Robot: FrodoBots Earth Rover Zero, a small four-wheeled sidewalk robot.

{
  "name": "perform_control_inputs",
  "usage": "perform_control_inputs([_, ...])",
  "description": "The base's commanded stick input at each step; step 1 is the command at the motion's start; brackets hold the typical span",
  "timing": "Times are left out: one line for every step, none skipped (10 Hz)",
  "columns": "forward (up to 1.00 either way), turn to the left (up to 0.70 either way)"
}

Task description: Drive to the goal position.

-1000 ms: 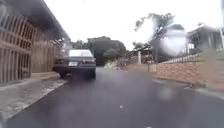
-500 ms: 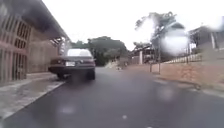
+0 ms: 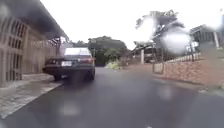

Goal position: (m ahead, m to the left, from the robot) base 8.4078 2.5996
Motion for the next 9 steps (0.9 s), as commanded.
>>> perform_control_inputs([0.7,0.0])
perform_control_inputs([0.7,-0.17])
perform_control_inputs([0.7,-0.35])
perform_control_inputs([0.7,-0.35])
perform_control_inputs([0.7,-0.35])
perform_control_inputs([0.7,-0.35])
perform_control_inputs([0.7,-0.35])
perform_control_inputs([0.7,-0.35])
perform_control_inputs([0.7,-0.15])
